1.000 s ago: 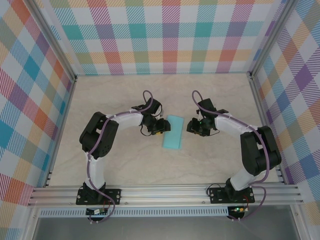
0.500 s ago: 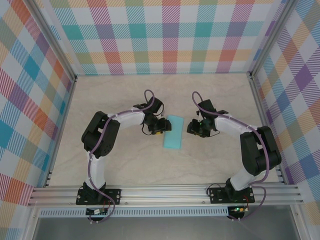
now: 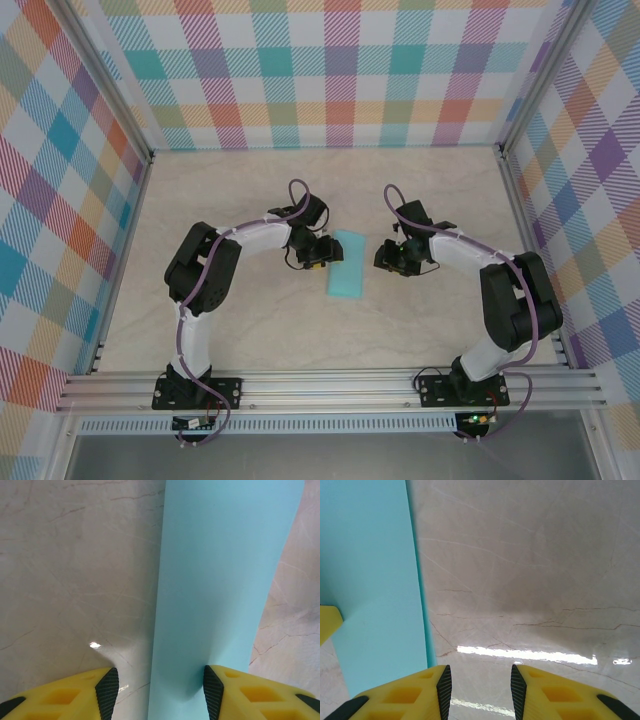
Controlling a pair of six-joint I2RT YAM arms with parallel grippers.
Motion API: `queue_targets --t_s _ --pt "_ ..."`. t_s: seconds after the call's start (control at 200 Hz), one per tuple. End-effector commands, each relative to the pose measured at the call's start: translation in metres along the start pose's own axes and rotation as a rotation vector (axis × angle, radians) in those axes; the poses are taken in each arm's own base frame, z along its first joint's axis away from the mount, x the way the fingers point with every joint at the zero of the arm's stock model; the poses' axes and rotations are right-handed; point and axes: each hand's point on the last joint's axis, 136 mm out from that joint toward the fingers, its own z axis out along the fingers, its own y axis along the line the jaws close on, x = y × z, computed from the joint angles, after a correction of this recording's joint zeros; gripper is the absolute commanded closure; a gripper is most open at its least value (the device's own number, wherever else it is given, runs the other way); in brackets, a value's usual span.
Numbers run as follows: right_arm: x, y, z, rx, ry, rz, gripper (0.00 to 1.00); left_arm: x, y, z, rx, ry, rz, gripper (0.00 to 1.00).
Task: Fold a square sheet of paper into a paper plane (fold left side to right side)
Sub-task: First fold in half a square sheet of paper at the center of the table.
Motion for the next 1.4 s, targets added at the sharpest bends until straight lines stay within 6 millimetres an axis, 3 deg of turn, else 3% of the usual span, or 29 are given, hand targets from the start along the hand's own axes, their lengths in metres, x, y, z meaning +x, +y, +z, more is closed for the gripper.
queue_targets --t_s 0.0,0.38,0.875,1.165,1.4 --pt "0.002 0.005 -0.006 -0.026 -0.006 -0.004 0.61 0.007 0.016 0.024 -0.074 0.019 -0.006 0.48" --pt "0.002 0.008 -0.006 -0.036 -0.004 -0.001 0.61 0.013 0.020 0.028 -0.120 0.012 -0.032 0.51" --pt "0.003 0.008 -0.005 -0.038 0.000 -0.003 0.61 0.007 0.001 0.013 -0.080 -0.013 -0.033 0.51" --pt "0.003 0.011 -0.006 -0.050 -0.001 -0.006 0.62 0.013 0.008 0.025 -0.094 0.015 -0.044 0.51" --pt "0.004 0.016 -0.004 -0.067 0.003 -0.009 0.62 0.015 0.002 0.028 -0.089 0.023 -0.034 0.47"
